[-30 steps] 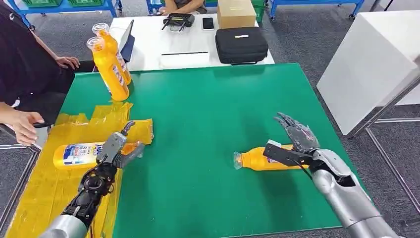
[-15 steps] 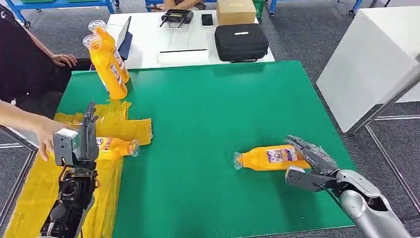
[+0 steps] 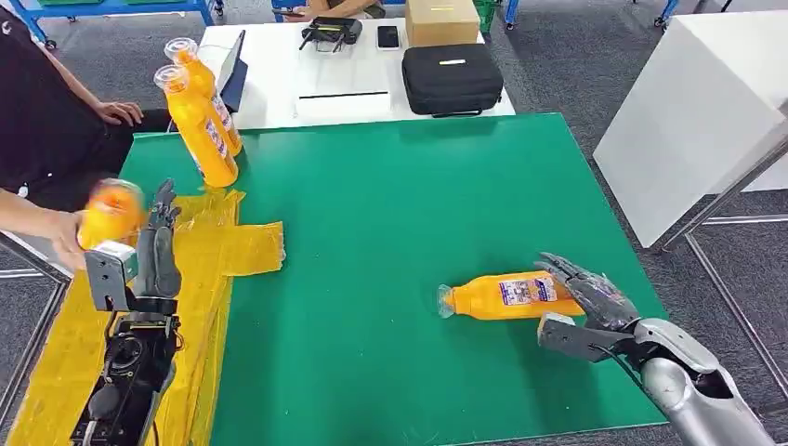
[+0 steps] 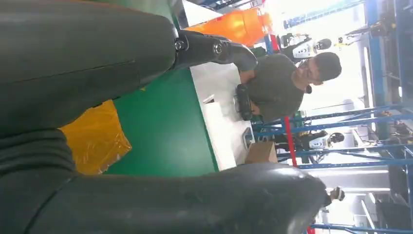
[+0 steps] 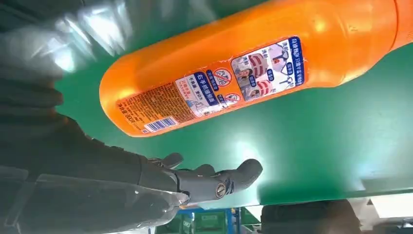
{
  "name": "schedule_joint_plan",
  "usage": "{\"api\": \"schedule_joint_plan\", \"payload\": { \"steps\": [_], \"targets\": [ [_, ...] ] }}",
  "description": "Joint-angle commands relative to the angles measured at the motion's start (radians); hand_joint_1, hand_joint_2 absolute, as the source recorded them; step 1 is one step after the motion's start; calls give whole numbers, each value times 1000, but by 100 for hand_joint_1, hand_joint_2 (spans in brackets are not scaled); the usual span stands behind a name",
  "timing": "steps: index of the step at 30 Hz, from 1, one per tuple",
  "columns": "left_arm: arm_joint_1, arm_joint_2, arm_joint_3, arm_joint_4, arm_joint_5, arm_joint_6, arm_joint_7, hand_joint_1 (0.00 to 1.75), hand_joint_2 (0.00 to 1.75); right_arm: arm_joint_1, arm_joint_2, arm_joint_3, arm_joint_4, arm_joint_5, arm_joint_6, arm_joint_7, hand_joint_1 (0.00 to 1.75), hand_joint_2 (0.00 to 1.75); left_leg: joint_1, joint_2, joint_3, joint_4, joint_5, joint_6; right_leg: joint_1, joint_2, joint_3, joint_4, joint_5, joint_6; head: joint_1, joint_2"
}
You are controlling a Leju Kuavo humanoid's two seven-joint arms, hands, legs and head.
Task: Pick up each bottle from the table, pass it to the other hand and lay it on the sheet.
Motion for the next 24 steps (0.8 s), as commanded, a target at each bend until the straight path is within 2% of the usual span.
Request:
{"api": "schedule_joint_plan", "payload": {
  "steps": [1, 4, 9, 10, 12, 13, 15, 18, 21, 24],
  "targets": [
    [-19, 1, 13, 25, 3, 3, 2, 0, 0, -19, 14, -5, 13, 17, 8, 12, 0, 175, 2, 2, 4, 0, -3, -3, 2, 1, 4, -1, -2, -3, 0, 0],
    [-19, -7, 11, 14, 15, -7, 11, 0, 0, -40, -2, 1, 49, 69, -5, 28, 0, 175, 2, 2, 4, 1, -3, -3, 2, 0, 4, 0, -2, -3, 0, 0],
    [34, -20, 22, -54, 26, -12, 23, 0, 0, -194, 49, 102, 220, 248, -116, 63, 0, 175, 2, 5, 2, -1, -2, -2, 2, 4, 3, -2, 0, -2, 0, 0],
    [35, -21, 19, -62, 23, -13, 27, 0, 0, -224, 55, 118, 242, 264, -126, 71, 0, 175, 3, 10, 6, 0, -4, -3, 3, 8, 5, -3, 0, -3, 0, 0],
    [28, -23, 18, -65, 29, -17, 37, 0, 0, -281, 59, 156, 299, 282, -122, 81, 0, 175, 2, 8, 1, 0, -1, -2, 2, 6, 1, -2, 1, -2, 0, 0],
    [20, -23, 17, -62, 31, -16, 40, 0, 0, -308, 72, 176, 326, 304, -121, 94, 0, 175, 2, 10, 4, 0, -3, -3, 2, 8, 3, -2, 0, -3, 0, 0],
    [49, -25, 10, -99, 48, -29, 37, 0, 0, -293, 45, 239, 384, 360, -86, 101, 0, 175, 2, 8, 3, 0, -1, -2, 2, 6, 2, -2, 1, -2, 0, 0],
    [49, -32, -7, -106, 54, -31, 38, 0, 0, -377, 87, 319, 550, 403, -131, 75, 0, 175, 2, 7, 4, -1, -1, -2, 2, 5, 4, -3, 0, -2, 0, 0],
    [44, -33, -9, -103, 55, -31, 39, 0, 0, -390, 95, 326, 563, 404, -131, 74, 0, 175, 2, 7, 3, -1, -2, -2, 2, 6, 3, -2, 0, -2, 0, 0],
    [21, -33, -20, -84, 65, -34, 40, 0, 0, -440, 120, 392, 642, 423, -130, 82, 0, 175, 3, 9, 6, 0, -4, -4, 3, 6, 6, -1, -1, -3, 0, 0]
  ]
}}
